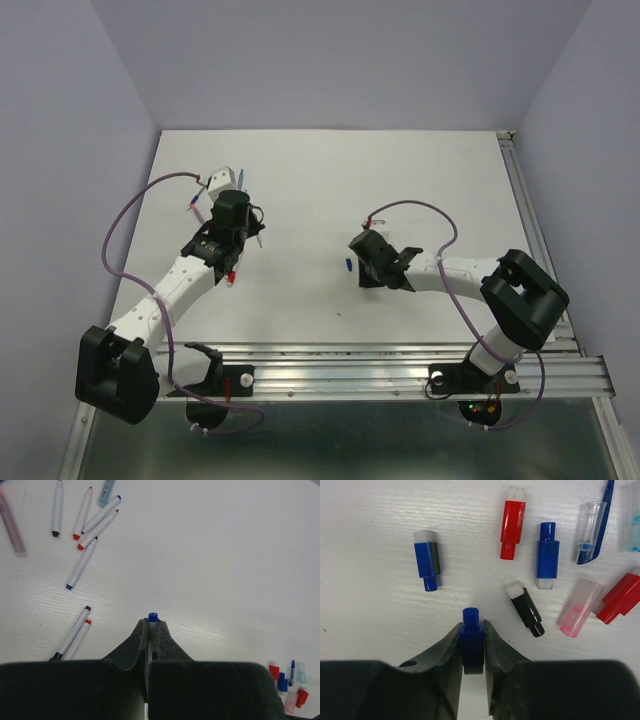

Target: Open the pen caps

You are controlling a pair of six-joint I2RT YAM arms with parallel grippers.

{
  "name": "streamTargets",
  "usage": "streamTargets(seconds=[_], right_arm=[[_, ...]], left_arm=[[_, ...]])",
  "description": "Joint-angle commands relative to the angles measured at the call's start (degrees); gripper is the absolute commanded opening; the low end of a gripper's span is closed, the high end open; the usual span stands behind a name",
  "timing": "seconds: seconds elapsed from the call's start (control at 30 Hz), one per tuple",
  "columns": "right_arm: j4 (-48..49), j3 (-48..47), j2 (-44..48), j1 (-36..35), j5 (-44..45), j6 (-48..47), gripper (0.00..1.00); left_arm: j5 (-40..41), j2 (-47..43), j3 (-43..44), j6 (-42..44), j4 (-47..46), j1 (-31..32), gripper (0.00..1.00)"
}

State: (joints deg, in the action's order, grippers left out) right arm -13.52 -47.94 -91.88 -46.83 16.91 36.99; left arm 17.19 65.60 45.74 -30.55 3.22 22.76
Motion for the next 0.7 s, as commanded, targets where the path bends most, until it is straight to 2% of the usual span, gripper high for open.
streamTargets(seconds=[0.0,0.13,0.3,0.4,0.5,0.53,0.57,0.63,0.67], right_arm=[[-2.47,-2.59,0.29,0.25,3.48,-0.26,0.32],[-3.27,-2.24,2.13,0.33,3.75,-0.08,0.43],[-3.62,-1.98,6.69,0.33,2.96,-0.78,0.48],[-1.79,-1.28,10.38,0.33,1.38,-2.79,0.55],[0.15,0.21,13.12,0.33,0.06,-4.38,0.67],[0.68,0.74,14.95,0.33,-1.25,-4.82,0.75],[1.38,1.18,16.10,0.33,-2.22,-5.35,0.79],[4.09,3.19,18.21,0.33,-4.07,-6.57,0.86],[5.16,3.82,20.75,0.33,-6.16,-7.02,0.94]], left_arm=[[4.07,0.14,1.72,-0.57,1.08,-0.09,0.00],[4.87,2.33,3.04,-0.39,2.75,-0.09,0.00],[6.28,3.83,4.10,-0.31,3.63,-0.70,0.00],[6.19,5.23,4.54,0.05,3.45,-2.19,0.00],[6.63,7.69,5.50,2.68,3.02,-3.60,0.00],[6.37,9.09,6.11,5.56,2.58,-4.21,0.00],[5.84,9.80,6.55,6.45,2.32,-5.09,0.00],[3.13,11.90,7.35,8.39,1.70,-8.25,0.00],[2.33,12.44,8.22,10.22,1.26,-10.44,0.00]])
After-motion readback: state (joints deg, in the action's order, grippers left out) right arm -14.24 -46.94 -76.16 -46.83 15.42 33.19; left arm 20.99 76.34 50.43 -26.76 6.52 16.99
